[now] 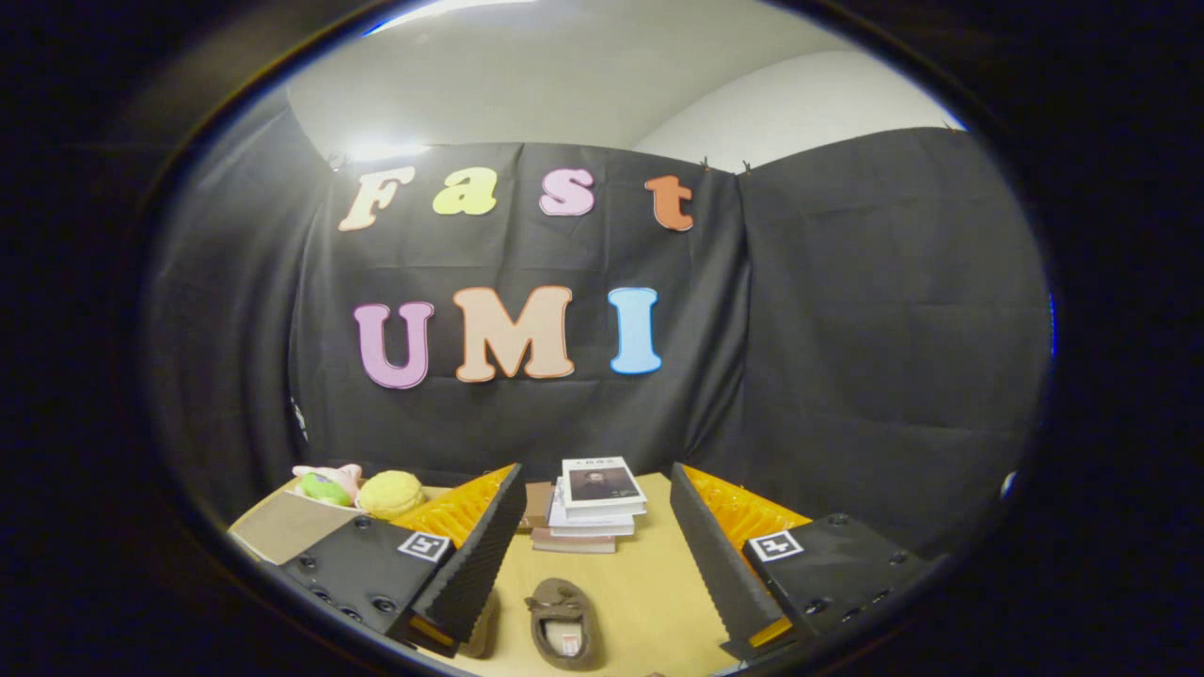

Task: Open the storage box then place both shoes into the box .Put the left shoe in first, then the right shoe, with the right side of both shoes facing outward in a uniform manner.

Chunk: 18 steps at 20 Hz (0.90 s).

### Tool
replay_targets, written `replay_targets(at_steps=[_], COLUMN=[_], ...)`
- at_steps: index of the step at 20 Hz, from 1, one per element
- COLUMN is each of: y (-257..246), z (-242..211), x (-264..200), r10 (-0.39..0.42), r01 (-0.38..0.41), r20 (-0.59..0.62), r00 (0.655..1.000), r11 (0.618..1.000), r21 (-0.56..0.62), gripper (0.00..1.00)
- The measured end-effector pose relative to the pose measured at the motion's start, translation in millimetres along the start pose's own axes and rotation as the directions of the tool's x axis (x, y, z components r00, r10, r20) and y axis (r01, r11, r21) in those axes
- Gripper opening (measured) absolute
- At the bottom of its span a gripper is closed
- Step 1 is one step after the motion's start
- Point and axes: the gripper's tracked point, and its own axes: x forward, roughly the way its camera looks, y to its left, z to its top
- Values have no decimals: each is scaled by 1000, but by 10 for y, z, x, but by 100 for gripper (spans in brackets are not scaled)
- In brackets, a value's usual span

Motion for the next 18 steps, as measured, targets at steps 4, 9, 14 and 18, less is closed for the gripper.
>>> replay_targets(at_steps=[4,9,14,18], y=[155,533,1047,1488], z=[-107,-538,-1078,-1601], x=[29,-8,-139,-376], r10=[54,188,364,486], r01=[-52,-138,-163,-89], r20=[-30,-151,-260,-341], r00=[998,971,894,805], r11=[996,947,806,666], r21=[70,290,569,741], gripper=[99,99,99,100])
